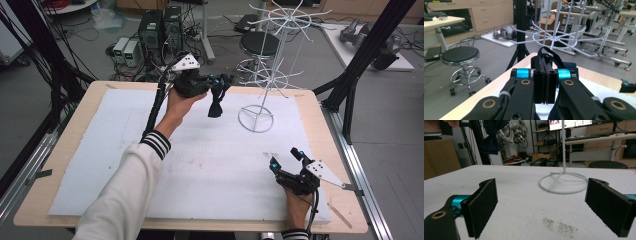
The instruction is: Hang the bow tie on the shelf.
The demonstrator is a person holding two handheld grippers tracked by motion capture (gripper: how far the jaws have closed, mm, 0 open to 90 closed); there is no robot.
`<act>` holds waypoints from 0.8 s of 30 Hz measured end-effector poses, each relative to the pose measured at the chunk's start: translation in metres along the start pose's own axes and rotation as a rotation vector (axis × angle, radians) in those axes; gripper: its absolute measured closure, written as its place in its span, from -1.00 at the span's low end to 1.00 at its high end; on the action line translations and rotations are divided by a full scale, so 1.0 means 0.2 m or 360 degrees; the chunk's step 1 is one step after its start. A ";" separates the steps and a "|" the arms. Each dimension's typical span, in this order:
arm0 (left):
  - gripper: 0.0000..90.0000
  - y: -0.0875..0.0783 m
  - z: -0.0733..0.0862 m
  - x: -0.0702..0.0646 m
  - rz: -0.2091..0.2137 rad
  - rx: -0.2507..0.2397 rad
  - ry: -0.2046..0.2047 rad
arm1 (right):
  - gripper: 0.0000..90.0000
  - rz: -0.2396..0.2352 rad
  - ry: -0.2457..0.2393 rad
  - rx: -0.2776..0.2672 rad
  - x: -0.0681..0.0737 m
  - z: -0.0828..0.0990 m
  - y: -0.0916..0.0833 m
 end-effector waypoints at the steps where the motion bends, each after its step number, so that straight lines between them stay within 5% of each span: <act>1: 0.97 0.00 0.00 0.00 0.0000 0.0000 0.0000 | -0.78 0.0000 0.0000 0.0000 0.00 0.00 0.00; 4: 0.97 0.05 0.00 0.01 0.0008 0.0066 0.0003 | -0.78 0.0001 -0.0011 -0.0009 0.00 0.00 0.00; 8: 0.97 0.08 -0.03 0.01 0.0027 -0.0002 -0.0018 | -0.78 0.0000 0.0006 -0.0010 0.00 0.00 0.00; 21: 0.97 0.16 -0.09 -0.01 0.0028 -0.0039 -0.0006 | -0.78 0.0000 0.0010 -0.0016 -0.01 0.00 0.00; 24: 0.97 0.17 -0.09 0.00 0.0030 -0.0073 -0.0049 | -0.78 -0.0001 0.0022 -0.0014 -0.01 0.00 0.00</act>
Point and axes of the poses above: each handheld gripper's, and its own axes: y roughly forward along the jaws, z roughly out of its underside, x roughly to its left, the point moved 1 cm from there along y, roughly forward along the jaws, and after that the axes turned 6 degrees about x, right-handed, at the moved point
